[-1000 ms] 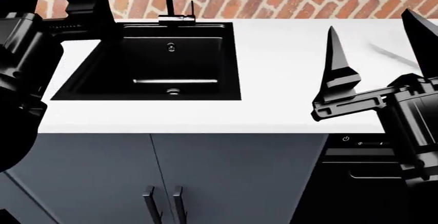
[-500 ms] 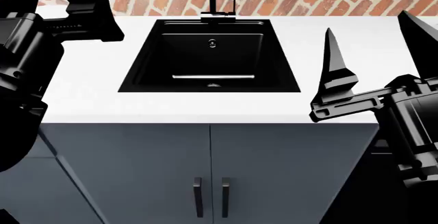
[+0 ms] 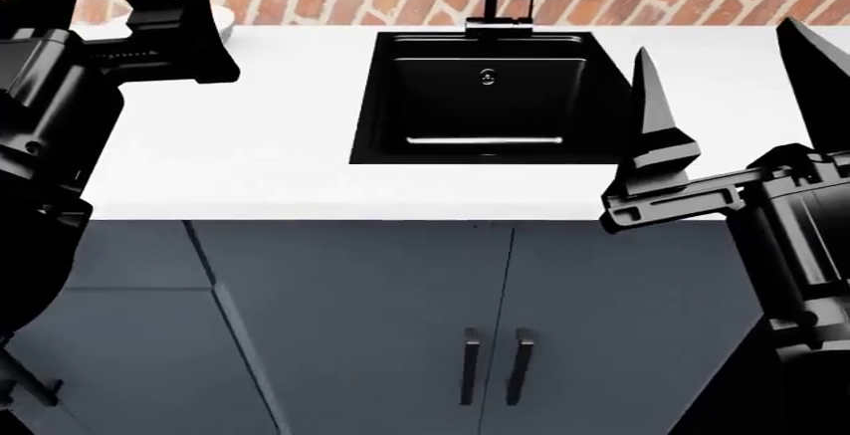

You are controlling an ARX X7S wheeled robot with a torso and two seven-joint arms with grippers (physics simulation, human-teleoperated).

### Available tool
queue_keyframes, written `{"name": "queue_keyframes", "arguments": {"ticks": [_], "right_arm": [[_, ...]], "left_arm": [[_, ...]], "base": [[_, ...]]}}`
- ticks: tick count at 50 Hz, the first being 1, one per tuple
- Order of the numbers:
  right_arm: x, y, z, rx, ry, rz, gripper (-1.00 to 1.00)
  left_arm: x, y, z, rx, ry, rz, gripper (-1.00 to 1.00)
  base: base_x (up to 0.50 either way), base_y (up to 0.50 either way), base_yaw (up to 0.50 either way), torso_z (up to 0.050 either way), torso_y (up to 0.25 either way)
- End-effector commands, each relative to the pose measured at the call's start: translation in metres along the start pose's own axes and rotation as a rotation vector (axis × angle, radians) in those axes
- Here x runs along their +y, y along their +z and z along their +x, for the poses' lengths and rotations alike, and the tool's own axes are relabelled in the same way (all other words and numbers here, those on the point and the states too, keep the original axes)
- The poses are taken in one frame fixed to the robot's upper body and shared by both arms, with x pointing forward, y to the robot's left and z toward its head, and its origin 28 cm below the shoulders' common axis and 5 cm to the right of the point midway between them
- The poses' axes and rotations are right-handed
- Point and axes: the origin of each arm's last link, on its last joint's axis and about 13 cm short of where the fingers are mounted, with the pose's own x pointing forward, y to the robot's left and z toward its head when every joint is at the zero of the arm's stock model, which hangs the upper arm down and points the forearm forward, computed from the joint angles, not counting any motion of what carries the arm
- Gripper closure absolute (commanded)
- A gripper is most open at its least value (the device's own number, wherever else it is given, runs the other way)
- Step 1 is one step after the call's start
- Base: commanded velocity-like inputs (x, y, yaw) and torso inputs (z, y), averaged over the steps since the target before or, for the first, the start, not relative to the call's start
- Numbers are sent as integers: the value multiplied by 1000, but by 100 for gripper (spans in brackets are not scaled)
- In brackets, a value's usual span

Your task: Place the two vegetables and bowl onto the tray for setting up a vegetable dip station.

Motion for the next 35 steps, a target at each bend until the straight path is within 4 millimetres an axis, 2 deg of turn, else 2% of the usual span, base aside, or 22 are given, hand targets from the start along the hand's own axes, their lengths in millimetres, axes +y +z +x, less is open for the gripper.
{"name": "queue_keyframes", "arguments": {"ticks": [1, 35], "right_arm": [[1, 0, 0, -8, 4, 9, -100], [2, 1, 3, -12, 16, 14, -100]], "left_arm": [[1, -1, 1, -4, 2, -13, -100], [0, 1, 1, -6, 5, -10, -100]], "base": [[-1, 500, 0, 0, 0], [-1, 500, 0, 0, 0]]}}
